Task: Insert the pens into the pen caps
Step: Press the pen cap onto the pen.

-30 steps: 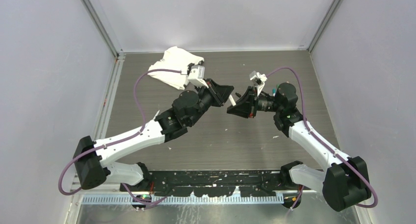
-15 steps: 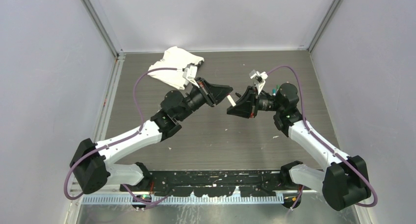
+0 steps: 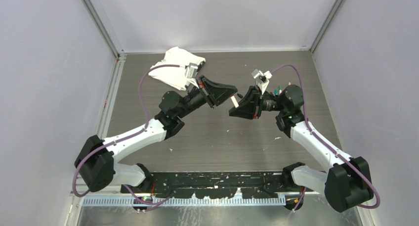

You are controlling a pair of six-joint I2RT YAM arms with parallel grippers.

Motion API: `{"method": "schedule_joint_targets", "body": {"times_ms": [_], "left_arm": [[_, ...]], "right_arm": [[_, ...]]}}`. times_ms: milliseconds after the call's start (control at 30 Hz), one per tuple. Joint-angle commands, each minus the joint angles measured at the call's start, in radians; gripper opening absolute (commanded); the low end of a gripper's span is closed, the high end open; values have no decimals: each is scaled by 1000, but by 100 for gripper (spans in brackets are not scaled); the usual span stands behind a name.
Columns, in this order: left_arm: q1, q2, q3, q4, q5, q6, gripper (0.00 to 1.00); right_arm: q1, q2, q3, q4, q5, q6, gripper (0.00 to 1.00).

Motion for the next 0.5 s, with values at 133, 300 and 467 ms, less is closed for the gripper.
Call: {"method": "schedule_joint_targets", "body": {"times_ms": [133,300,467], "left_arm": [[-21,53,18,213,249,-2,1],[-15,87,28,282,334,-56,1],[13,80,26,311,388,-122,1]], "right_arm": [[-6,13,32,93,56,98,1],[-7,-13,35,95,54,100,1],[-14,-25,41,95,45,101,1]]}}
